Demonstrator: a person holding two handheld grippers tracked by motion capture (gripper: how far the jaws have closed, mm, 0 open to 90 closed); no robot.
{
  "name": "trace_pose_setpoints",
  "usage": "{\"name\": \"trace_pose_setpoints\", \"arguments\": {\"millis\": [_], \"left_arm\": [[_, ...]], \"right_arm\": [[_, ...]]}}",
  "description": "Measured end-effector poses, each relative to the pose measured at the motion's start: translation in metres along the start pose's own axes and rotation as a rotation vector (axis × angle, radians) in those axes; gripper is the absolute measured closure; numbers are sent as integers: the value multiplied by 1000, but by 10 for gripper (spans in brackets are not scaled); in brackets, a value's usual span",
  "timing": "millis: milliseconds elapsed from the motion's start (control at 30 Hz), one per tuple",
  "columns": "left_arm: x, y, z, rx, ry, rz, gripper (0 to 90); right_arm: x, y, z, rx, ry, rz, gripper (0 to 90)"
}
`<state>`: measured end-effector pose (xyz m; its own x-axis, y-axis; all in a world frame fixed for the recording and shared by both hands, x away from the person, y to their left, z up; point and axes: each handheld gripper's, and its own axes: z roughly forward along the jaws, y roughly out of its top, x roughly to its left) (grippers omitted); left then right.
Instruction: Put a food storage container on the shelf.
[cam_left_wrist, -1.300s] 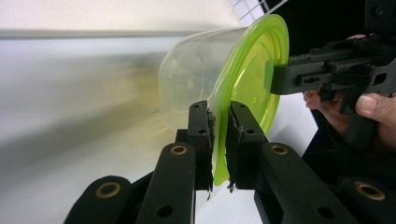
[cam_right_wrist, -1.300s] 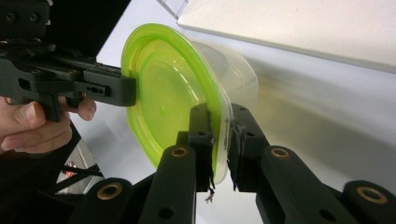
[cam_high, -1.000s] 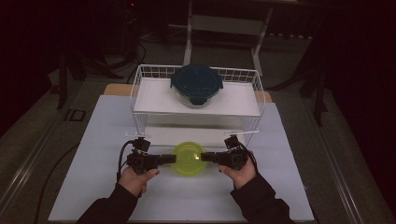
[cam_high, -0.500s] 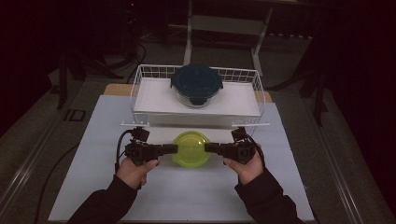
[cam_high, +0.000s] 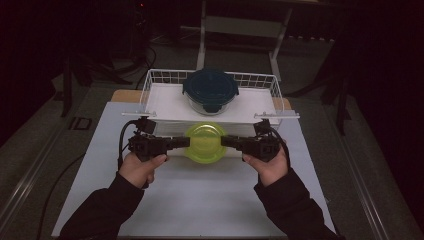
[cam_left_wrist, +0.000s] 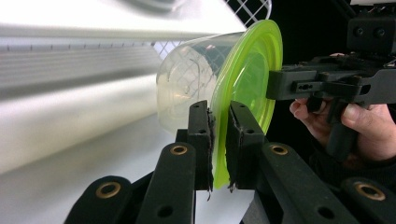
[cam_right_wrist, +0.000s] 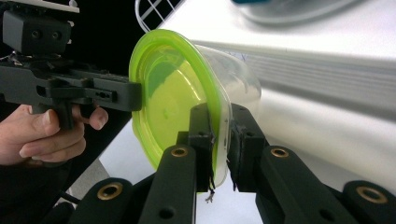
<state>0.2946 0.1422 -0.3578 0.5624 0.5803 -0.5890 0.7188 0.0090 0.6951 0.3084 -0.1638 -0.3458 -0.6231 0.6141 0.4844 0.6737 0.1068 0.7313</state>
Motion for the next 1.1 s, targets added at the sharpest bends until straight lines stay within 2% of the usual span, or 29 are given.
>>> {"name": "trace_pose_setpoints", "arguments": {"millis": [267,433,767,1100], "left_arm": [[-18,29,-9,-16,8,52,806],[-26,42,-13,-34,16,74,806],[-31,75,-17,-71,16,93,806],[-31,110,-13,-98,34,103,807]], "right_arm": [[10,22,-14,-51,-2,-28,809],[14,36,-21,-76,-2,-45,809],[19,69,-26,-117,-21,-77,808],[11,103,-24,-155,-32,-58,807]]}}
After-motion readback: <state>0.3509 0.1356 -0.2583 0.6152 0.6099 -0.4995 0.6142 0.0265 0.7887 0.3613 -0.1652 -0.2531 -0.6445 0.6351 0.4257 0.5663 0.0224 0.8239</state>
